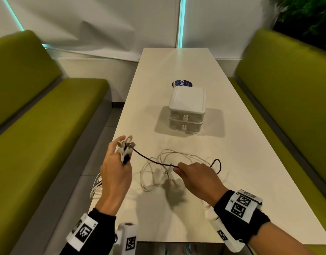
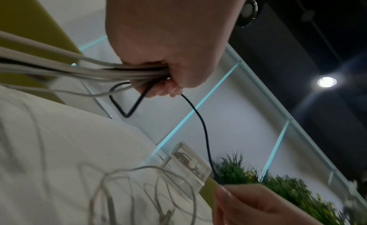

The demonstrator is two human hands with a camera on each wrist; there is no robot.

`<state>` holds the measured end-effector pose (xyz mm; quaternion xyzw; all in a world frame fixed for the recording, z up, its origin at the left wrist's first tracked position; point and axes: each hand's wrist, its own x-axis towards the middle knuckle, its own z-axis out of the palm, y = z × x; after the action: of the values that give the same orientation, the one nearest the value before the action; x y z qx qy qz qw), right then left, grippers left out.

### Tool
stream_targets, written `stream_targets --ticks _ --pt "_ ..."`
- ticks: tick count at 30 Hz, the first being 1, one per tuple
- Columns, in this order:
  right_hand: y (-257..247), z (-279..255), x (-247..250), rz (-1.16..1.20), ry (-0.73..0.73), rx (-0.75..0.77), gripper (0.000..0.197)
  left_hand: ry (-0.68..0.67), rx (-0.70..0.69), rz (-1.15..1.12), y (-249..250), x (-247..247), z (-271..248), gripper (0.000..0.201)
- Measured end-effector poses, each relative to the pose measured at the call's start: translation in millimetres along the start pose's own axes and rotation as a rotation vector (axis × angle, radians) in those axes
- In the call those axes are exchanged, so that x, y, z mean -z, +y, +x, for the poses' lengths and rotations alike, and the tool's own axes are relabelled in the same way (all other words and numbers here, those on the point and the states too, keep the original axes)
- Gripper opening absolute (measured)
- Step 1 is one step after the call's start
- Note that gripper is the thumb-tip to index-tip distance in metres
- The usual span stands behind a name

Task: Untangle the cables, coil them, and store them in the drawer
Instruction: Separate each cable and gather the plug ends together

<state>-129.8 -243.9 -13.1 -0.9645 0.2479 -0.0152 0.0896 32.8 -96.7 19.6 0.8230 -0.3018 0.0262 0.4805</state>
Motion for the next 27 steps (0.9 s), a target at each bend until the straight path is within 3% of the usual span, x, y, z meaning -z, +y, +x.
stream_targets --ticks 4,6,8,11,12,14,17,21,27 --pt "-5.2 2.0 1.5 -0.049 -0.031 -0.039 0.043 -0.118 -0.231 0.043 6.2 -12.2 -11.9 0.064" --pt "-5.7 4.2 1.2 -0.066 -0.046 -0.069 0.044 -0.167 -0.319 0.026 7.3 -16.0 -16.3 0.073" --pt "-7.2 5.1 1.4 -0.062 -0.048 -0.092 0.045 -0.237 -0.362 0.067 10.5 -18.3 -21.9 0.066" --pt "-14.2 3.8 6.1 -0.017 -0.009 -0.082 0.041 -0.447 -0.222 0.251 19.4 -20.5 -28.7 0.019" --pt "-17.1 3.2 8.1 0.009 0.011 -0.077 0.036 -0.510 -0.138 0.306 20.5 -22.0 -28.9 0.014" --pt "-21.1 3.6 12.1 0.072 0.060 -0.065 0.021 -0.563 -0.043 0.298 17.0 -24.4 -29.4 0.026" --pt "-24.6 4.1 17.1 0.131 0.078 -0.030 0.008 -0.557 -0.050 0.211 14.8 -24.6 -26.8 0.029" --pt "-31.5 0.6 20.5 0.150 0.077 0.054 0.010 -0.585 -0.085 0.163 10.7 -23.5 -22.7 0.014" --pt "-19.3 2.2 12.5 0.121 0.056 0.005 0.019 -0.333 -0.125 0.110 6.8 -11.1 -5.7 0.012"
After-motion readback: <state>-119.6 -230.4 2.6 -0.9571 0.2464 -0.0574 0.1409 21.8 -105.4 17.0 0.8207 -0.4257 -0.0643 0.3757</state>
